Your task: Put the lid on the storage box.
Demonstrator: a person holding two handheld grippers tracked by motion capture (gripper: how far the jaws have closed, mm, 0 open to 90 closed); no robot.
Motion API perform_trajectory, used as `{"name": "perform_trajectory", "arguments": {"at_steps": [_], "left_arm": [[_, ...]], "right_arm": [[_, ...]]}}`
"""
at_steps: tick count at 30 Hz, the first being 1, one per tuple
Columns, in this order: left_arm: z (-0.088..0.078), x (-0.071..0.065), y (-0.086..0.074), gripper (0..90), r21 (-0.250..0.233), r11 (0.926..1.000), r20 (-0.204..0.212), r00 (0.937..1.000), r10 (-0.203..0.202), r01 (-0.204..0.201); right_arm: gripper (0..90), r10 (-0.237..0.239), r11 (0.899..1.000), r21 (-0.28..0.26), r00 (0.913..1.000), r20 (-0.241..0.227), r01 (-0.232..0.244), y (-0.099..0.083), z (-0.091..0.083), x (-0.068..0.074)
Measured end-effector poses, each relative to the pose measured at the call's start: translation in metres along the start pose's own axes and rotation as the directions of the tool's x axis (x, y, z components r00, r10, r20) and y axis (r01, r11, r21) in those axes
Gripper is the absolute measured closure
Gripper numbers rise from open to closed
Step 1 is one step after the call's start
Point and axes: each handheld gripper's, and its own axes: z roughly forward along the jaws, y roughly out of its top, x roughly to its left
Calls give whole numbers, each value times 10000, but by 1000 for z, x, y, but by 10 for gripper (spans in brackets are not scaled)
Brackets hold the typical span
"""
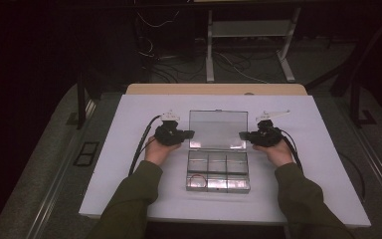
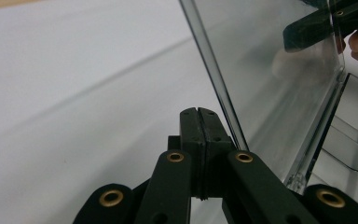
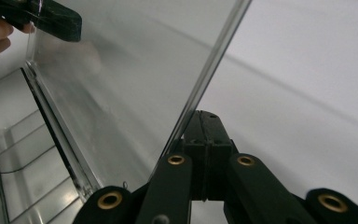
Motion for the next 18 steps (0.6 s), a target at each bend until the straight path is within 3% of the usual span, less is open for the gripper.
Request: {"name": "perform_trajectory", "arguments": {"at_steps": [12,18], "left_arm": [[-4,-4,4,885,-198,9998,-16,10000,80,-80],[-7,-3,4,829,-131,9998,-188,9997,159,-161]], "right_arm": [[892,-119,9989,-452,9999,-13,118,7,-8,4],[892,-200,9985,-505,9998,-25,198,8,-9,4]]}}
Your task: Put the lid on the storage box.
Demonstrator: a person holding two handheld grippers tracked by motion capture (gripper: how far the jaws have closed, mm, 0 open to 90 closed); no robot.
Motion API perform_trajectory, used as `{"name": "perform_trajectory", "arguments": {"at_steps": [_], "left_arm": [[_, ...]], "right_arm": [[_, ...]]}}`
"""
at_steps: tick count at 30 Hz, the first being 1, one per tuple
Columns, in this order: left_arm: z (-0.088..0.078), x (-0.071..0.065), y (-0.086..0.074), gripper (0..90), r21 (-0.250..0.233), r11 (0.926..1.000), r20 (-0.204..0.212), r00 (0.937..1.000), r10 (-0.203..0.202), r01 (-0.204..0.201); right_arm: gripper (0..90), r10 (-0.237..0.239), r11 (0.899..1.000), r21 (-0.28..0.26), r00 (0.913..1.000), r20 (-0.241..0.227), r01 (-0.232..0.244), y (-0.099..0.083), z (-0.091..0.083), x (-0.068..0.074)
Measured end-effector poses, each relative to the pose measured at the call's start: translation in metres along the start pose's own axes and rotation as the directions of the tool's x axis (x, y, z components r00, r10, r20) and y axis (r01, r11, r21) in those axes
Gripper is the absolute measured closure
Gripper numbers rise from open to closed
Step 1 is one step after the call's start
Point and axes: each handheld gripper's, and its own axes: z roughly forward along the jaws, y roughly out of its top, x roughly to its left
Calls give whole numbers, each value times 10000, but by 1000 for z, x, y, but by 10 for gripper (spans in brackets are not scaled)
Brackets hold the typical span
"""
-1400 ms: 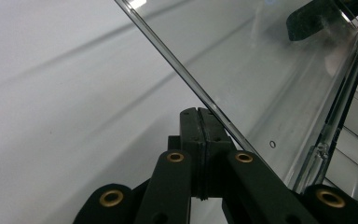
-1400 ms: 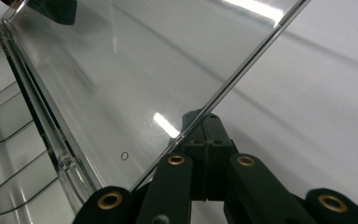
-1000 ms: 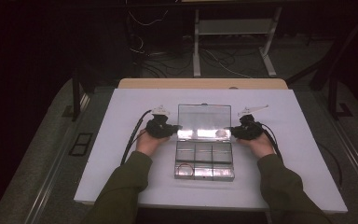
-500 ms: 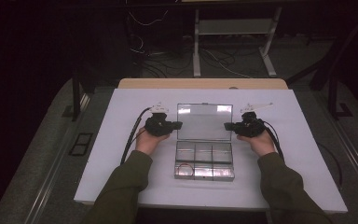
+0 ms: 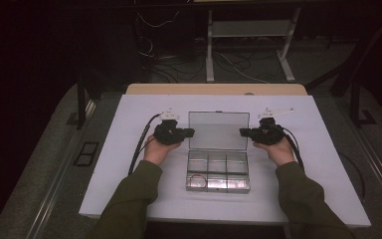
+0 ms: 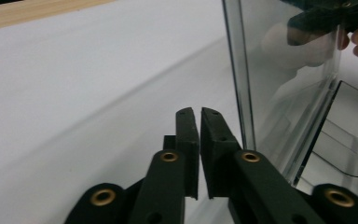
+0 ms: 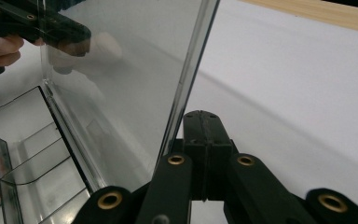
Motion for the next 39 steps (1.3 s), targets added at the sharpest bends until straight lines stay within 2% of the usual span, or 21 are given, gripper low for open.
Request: {"name": "perform_trajectory", "arguments": {"at_steps": [5,10,15,18,21,25,34,39], "left_arm": [[-11,2,-4,759,7,10000,-306,9995,-12,12],[-27,3,-12,695,57,9999,-379,9992,-93,96],[-42,-2,-15,623,-101,9999,-124,9999,-83,81],[-47,-7,-16,609,-294,9996,107,9999,-34,37],[-47,-9,-12,610,-629,9979,485,9987,-130,161],[-43,-15,-10,636,-748,9972,700,9975,19,34],[-44,-22,-7,763,-1060,9941,870,9957,323,-230],[-45,-24,-7,826,-1081,9935,857,9954,440,-346]], "right_arm": [[892,69,10000,-40,10000,-39,-69,1,-1,1],[892,-27,9999,-107,10000,-36,27,2,-3,2],[892,-39,9999,-157,10000,-50,38,3,-5,4],[892,-85,9999,-150,9999,-82,83,3,-6,5],[892,-142,9998,-160,9999,-82,140,3,-8,7],[892,-168,9998,-119,9998,-147,166,4,-11,10],[892,-311,9994,-134,9993,-209,308,3,-15,14],[892,-321,9994,-117,9992,-242,318,3,-17,15]]}}
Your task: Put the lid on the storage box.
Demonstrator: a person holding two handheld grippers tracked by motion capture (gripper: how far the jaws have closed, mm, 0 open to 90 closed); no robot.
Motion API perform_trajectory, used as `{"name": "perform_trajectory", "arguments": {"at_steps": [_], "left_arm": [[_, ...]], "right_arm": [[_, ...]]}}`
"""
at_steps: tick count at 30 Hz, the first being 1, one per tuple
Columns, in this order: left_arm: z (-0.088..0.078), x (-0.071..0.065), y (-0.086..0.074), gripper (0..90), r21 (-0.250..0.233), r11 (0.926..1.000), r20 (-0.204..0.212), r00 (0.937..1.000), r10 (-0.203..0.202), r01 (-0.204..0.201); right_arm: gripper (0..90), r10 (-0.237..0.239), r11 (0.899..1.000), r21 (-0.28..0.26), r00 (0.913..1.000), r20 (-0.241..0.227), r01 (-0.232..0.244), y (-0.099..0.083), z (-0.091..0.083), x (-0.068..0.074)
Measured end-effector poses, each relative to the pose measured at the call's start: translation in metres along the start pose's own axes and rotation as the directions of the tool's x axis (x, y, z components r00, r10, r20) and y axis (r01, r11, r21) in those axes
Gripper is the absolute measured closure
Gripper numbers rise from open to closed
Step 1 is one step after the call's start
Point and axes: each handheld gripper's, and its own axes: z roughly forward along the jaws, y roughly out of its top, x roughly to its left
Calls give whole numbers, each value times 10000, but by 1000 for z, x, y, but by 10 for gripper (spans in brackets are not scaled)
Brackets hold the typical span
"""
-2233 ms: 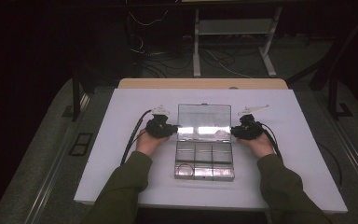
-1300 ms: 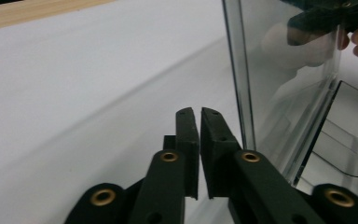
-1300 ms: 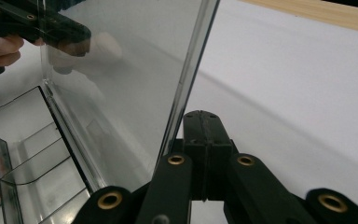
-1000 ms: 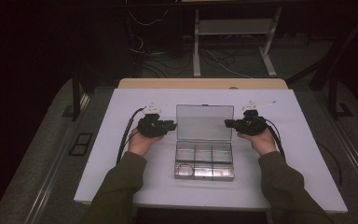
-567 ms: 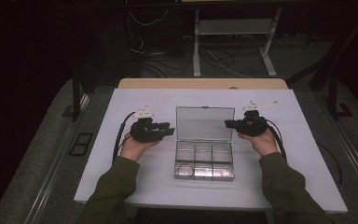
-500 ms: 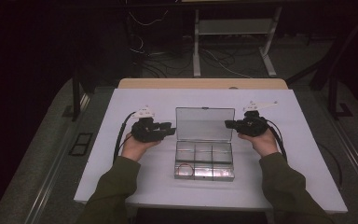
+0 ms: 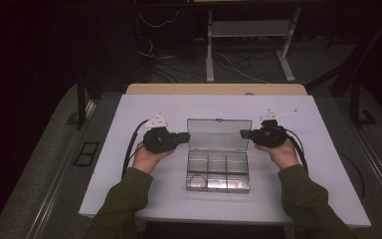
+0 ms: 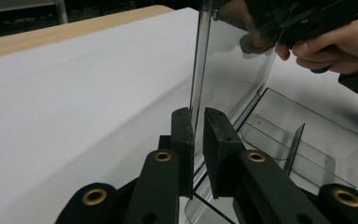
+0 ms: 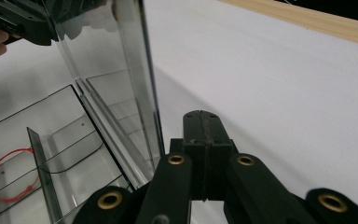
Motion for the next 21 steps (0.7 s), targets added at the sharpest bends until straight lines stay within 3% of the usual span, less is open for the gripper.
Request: {"name": "perform_trajectory", "arguments": {"at_steps": [8,21], "left_arm": [[-3,-6,0,852,55,9997,-167,9996,229,-229],[-7,-15,-3,846,112,9996,-263,9993,272,-269]], "right_arm": [[892,-71,10000,-65,10000,-2,71,-1,-7,2],[892,-156,9997,197,9998,91,154,-24,-40,5]]}}
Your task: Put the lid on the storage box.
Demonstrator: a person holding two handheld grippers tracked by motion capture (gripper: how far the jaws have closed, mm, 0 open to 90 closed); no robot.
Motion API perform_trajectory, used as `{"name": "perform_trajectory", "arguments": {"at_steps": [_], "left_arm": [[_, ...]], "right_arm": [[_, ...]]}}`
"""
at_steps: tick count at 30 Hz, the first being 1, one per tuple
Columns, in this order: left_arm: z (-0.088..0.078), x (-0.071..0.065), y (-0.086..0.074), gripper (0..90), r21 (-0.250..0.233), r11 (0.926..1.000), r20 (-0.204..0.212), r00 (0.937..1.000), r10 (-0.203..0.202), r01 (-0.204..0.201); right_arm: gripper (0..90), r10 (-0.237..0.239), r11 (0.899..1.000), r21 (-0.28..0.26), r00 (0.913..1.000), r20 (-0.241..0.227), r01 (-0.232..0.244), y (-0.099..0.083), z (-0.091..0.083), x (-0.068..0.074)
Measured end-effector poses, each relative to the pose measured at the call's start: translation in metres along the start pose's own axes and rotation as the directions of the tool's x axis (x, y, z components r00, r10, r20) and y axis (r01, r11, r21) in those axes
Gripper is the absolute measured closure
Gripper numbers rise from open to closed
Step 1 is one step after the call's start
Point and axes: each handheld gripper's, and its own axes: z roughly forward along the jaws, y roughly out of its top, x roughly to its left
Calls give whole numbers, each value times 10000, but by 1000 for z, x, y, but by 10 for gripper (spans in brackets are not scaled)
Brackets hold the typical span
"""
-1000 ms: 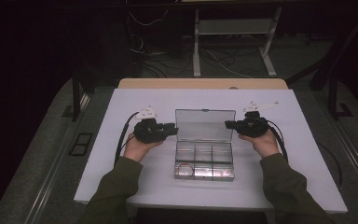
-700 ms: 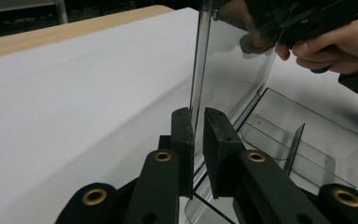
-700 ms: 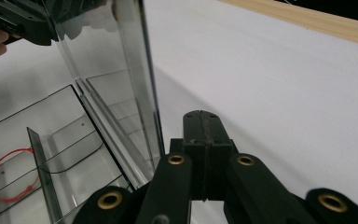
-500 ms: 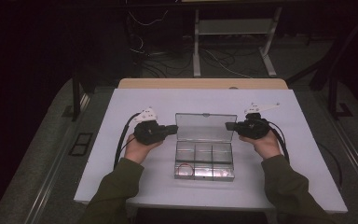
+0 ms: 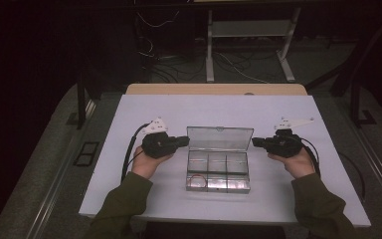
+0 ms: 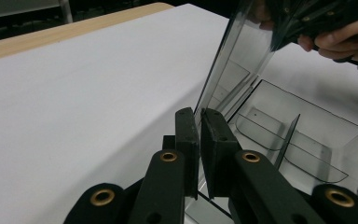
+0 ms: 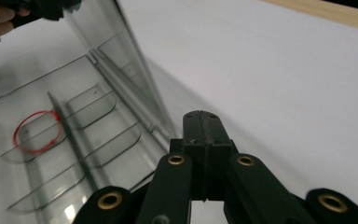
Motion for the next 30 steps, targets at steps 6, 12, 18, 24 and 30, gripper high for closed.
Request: {"name": "perform_trajectory", "arguments": {"at_steps": [6,12,18,24,30], "left_arm": [[-2,-4,-2,841,63,10000,2,10000,-5,5],[-6,-10,-6,835,140,9999,39,10000,2,-2],[-11,-13,-8,838,321,9995,99,9999,73,-76],[-20,-17,-13,875,475,9989,296,9995,-57,43],[-23,-28,-15,888,615,9981,826,9966,-14,-37]], "right_arm": [[892,44,10000,-21,9980,-634,-45,-8,-8,12],[892,-258,9997,-55,9941,-1057,254,-6,-5,22],[892,-126,9998,-158,9900,-1403,105,-5,-7,23],[892,-162,9998,-96,9896,-1432,150,-6,-7,28],[892,-334,9994,-30,9877,-1526,334,-12,-11,36]]}}
